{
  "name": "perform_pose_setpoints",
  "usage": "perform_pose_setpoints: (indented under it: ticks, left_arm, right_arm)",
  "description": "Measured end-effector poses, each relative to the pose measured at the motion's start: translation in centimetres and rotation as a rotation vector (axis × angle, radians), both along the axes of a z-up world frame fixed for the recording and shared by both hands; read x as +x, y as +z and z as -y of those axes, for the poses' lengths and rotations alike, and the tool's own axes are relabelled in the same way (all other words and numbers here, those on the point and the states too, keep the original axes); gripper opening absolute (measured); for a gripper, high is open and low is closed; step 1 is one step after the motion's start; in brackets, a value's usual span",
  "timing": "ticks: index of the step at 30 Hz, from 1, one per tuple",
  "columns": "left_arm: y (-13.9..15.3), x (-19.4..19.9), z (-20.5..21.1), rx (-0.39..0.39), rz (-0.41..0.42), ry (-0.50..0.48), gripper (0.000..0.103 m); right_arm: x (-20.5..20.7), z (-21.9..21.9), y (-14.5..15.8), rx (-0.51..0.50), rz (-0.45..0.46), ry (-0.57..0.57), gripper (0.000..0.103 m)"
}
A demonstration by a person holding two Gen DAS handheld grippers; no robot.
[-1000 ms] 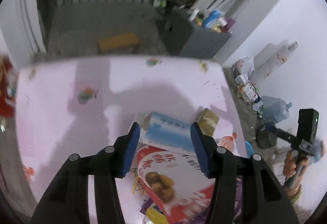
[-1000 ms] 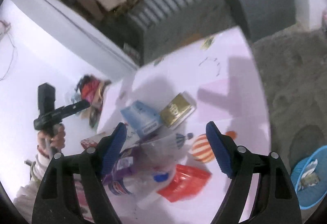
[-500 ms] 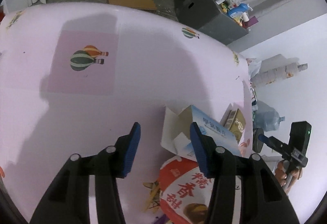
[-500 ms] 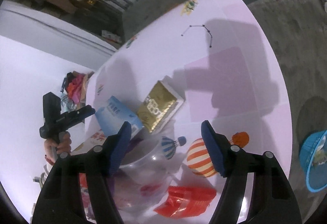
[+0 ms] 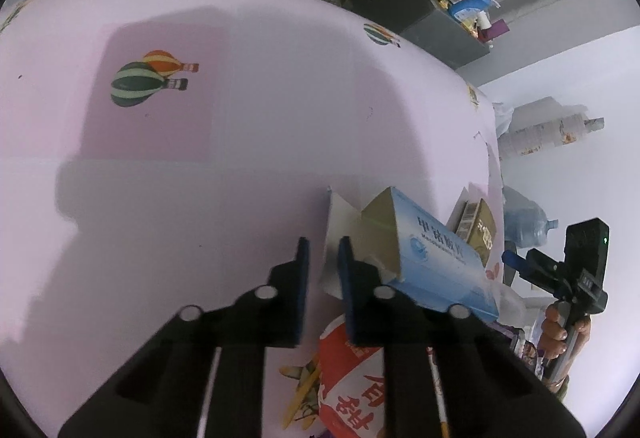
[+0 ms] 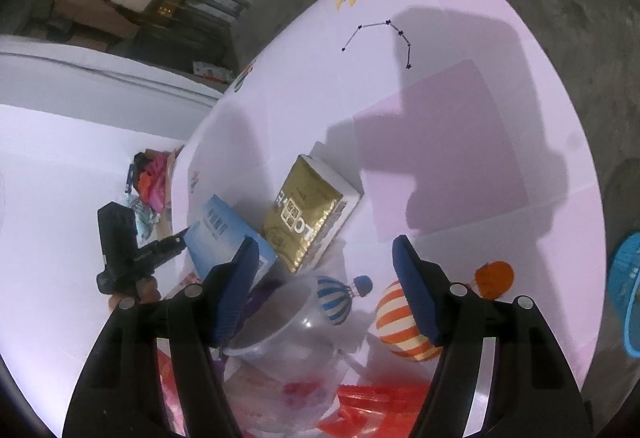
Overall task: Collect trash
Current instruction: 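Move both tools back to the table toward the gold tissue pack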
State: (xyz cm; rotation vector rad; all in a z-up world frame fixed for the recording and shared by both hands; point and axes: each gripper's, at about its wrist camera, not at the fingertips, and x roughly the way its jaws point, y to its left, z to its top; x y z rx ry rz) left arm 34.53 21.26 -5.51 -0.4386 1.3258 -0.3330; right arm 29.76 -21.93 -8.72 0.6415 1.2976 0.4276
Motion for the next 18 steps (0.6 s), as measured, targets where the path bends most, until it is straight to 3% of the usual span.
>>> perform_pose_setpoints:
  ticks: [13, 18]
  left_arm:
    - [2.2, -0.7, -0.6, 0.020, 0.165, 0.055, 0.000]
    - [2.8, -0.8, -1.3, 0.022, 0.228, 0.084, 0.000]
  right_arm:
    - [1.4, -1.9, -1.2, -0.021, -0.074, 0.007, 0.066]
    - [2.1, -2.8, -0.7, -0.078, -0.087, 0.010, 0.072]
